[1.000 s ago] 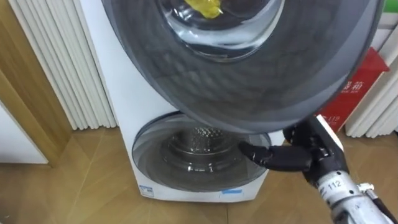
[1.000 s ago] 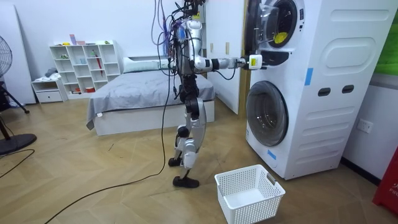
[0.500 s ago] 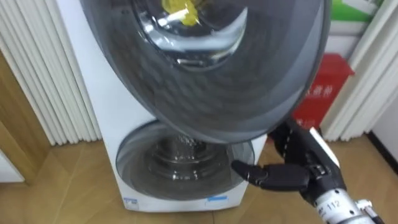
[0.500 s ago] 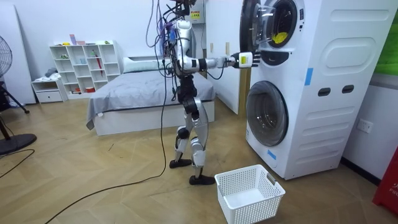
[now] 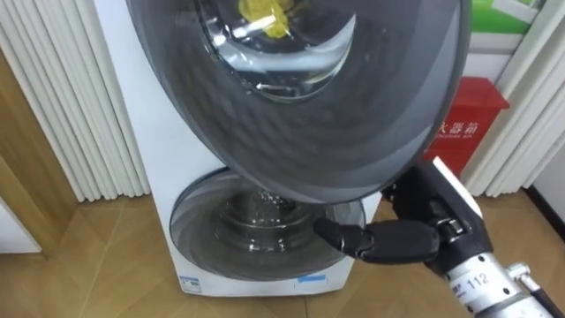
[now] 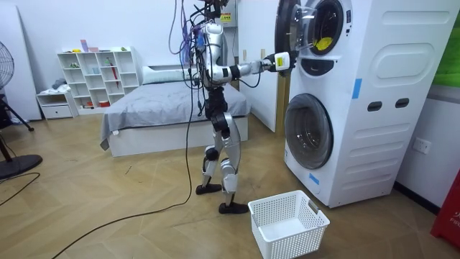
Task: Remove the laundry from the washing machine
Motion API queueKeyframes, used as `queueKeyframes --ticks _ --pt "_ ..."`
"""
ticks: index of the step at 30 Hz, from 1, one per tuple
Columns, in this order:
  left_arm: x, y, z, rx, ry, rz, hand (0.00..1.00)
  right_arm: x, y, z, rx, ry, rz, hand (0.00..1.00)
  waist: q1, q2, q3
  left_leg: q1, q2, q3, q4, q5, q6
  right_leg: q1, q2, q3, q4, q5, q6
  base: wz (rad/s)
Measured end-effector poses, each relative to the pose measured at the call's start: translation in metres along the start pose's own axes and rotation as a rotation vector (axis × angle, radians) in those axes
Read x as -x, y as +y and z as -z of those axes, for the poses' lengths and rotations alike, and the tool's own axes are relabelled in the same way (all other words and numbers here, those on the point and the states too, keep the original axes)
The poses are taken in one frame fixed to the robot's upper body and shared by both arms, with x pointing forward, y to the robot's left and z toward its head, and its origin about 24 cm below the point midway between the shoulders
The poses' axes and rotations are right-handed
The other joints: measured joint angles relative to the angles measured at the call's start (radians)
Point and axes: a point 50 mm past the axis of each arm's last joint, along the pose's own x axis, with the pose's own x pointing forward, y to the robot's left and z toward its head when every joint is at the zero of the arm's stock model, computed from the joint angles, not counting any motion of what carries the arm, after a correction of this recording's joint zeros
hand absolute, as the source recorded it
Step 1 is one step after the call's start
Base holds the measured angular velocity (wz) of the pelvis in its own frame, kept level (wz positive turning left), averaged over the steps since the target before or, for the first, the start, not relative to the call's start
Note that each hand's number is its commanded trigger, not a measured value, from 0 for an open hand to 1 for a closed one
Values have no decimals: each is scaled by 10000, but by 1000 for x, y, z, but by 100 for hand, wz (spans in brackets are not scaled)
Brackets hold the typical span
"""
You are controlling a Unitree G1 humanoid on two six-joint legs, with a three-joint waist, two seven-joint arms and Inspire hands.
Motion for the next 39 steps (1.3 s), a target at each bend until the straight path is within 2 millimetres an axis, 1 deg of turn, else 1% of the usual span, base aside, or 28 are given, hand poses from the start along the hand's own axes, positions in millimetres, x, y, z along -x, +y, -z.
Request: queueKeyframes --ticks 2,3,4,5,7,9,11,14,17,21,27,29,32,36,38,39 --pt "0 1 0 -23 2 37 0 -8 4 -13 224 -638 -423 0 -1 -7 -2 17 3 28 13 5 1 14 0 -7 -12 -2 2 0" --pt "0 1 0 -26 -7 40 0 -9 5 -16 277 -753 -538 0 3 -11 -3 28 4 28 14 7 4 15 -1 -16 -13 -5 6 0" --pt "0 2 1 -27 23 26 0 -8 9 -18 323 -813 -924 0 -25 -33 13 42 4 37 7 9 8 15 -1 -15 -14 -7 10 -6" --pt "0 4 1 -40 36 -11 0 -9 13 -17 249 -775 -1190 0 -30 -70 33 52 4 83 12 9 8 14 -2 -7 -16 -6 9 -8" --pt "0 5 -1 -79 -47 -26 0 -9 15 -17 220 -792 -1217 0 -11 -114 22 42 1 98 10 8 8 12 -9 -6 -9 -2 2 -3" --pt "0 5 -4 -301 -148 3 0 -10 15 -16 229 -737 -1234 0 97 -138 29 29 1 112 -4 4 3 -6 -2 1 -12 -12 -1 -2" --pt "-1 5 -9 -400 -255 28 0 -10 14 -17 273 -749 -1267 0 219 -132 29 -8 1 138 -20 -2 -5 -65 1 -1 8 9 -21 -5" --pt "-2 6 -5 -437 -51 -5 0 -11 15 -18 386 -824 -1452 0 288 -120 26 -88 12 175 -11 18 -38 -167 13 -2 15 77 -93 -6" --pt "-2 6 -7 -633 -72 0 0 -11 16 -20 563 -852 -1525 0 327 -108 23 -119 27 172 -9 34 -62 -193 23 -12 19 88 -111 0" --pt "-3 5 -12 -838 -193 61 0 -11 16 -20 681 -824 -1545 0 359 -110 21 -117 29 171 2 39 -68 -193 24 -11 32 94 -122 0" --pt "-5 3 -27 -1023 -530 225 0 -11 19 -19 847 -787 -1901 0 365 -104 22 -95 27 174 33 44 -68 -191 54 111 72 113 -134 0" --pt "-7 -1 -37 -1201 -771 301 0 -12 22 -19 791 -777 -2026 0 380 -114 19 -114 17 168 82 43 -68 -246 40 137 196 81 -124 0" --pt "-8 -5 -47 -1404 -1017 380 0 -14 29 -19 674 -841 -2351 0 440 -156 20 -134 -5 122 74 42 -71 -335 42 156 262 44 -137 -11" --pt "-8 -6 -48 -1671 -1105 432 0 -15 41 -19 441 -919 -2780 0 444 -205 13 -135 -2 -72 87 69 -119 -344 0 93 347 -19 -167 3" --pt "-7 -3 -48 -1636 -1156 337 0 -15 50 -19 270 -983 -3167 0 471 -275 15 -162 8 -260 91 103 -171 -343 -6 -1 367 -50 -197 10" --pt "-7 -2 -47 -1639 -1135 293 0 -15 52 -20 236 -1010 -3296 0 491 -298 16 -165 17 -284 91 115 -190 -342 -5 -26 382 -59 -211 13"
